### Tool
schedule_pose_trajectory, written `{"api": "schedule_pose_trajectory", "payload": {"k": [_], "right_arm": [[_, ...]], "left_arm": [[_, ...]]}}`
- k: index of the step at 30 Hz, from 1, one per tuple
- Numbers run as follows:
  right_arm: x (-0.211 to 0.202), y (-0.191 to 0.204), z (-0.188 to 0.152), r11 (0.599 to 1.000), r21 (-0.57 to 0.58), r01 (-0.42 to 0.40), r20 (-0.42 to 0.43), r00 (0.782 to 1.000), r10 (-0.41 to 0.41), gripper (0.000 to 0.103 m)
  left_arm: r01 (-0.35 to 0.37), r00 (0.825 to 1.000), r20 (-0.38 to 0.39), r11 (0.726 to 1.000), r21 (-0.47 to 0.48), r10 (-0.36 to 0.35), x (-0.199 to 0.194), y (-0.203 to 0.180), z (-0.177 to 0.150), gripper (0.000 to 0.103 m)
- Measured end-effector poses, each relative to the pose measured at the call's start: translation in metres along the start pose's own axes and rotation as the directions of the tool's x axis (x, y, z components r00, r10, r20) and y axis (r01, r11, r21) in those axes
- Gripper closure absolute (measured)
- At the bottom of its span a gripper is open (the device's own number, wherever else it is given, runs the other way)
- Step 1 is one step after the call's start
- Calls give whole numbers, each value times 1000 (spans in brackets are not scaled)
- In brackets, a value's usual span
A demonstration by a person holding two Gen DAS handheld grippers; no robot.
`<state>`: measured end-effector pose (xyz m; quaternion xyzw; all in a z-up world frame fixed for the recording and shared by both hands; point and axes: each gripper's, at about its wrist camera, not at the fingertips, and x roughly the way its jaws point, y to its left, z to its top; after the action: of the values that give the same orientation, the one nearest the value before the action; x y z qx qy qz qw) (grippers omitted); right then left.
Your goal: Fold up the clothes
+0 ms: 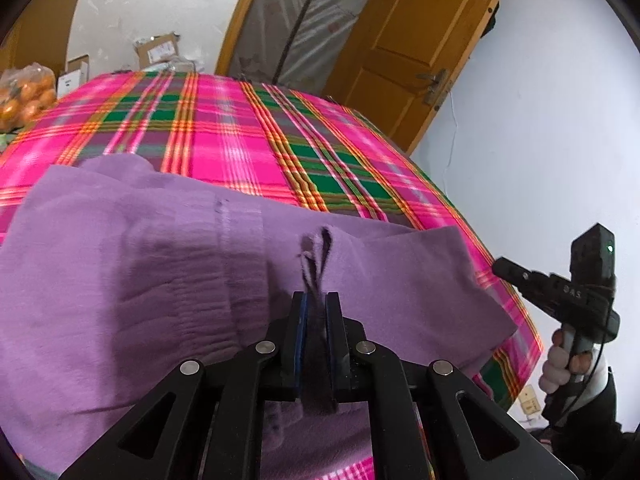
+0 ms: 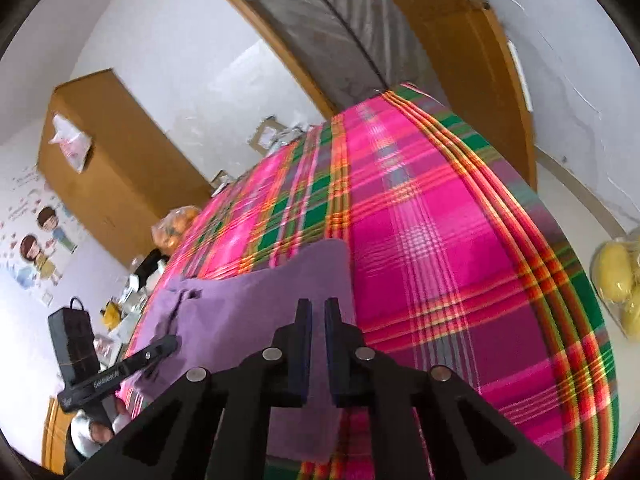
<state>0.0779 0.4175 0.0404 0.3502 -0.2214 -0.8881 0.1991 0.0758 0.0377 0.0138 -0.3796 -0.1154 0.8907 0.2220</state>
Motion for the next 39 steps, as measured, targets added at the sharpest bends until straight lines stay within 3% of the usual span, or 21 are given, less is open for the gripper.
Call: {"api": "schedule_pose_trajectory", "payload": {"k": [3, 6, 11, 17, 21, 25, 28, 33, 39], "right_arm": [[-3, 9, -9, 998, -68, -3, -34, 999, 0, 95], [-9, 13, -19, 993, -113, 26, -53, 998, -32, 89], [-18, 19, -32, 984, -175, 44, -58, 997, -55, 85], [-17, 22, -56, 925, -356, 133, -75, 983, -170, 84], [-21, 23, -53, 929, -346, 131, -82, 982, -169, 83], [-24, 25, -31, 954, -286, 93, -19, 995, -103, 84], [-11, 27, -12, 966, -240, 99, 5, 995, -101, 85], [26, 20, 22, 991, -107, 80, -8, 997, -82, 86], [60, -8, 39, 994, 11, 106, -79, 991, -105, 92]], "left_arm": [[6, 1000, 16, 1000, 11, -6, -6, -4, 1, 94], [26, 999, 23, 999, 48, -27, -8, -16, 1, 94], [61, 998, -3, 992, 114, -61, 1, -34, -2, 93], [52, 997, -57, 993, 109, -46, 12, -30, -12, 93], [55, 997, -60, 991, 119, -48, 10, -27, -18, 93], [53, 997, -58, 993, 110, -47, 9, -27, -14, 93], [50, 998, -41, 992, 114, -46, 9, -32, -2, 93], [-11, 1000, 11, 992, 126, 9, 22, -39, 27, 93], [-43, 998, -44, 998, 50, 45, 55, -17, 33, 93]]}}
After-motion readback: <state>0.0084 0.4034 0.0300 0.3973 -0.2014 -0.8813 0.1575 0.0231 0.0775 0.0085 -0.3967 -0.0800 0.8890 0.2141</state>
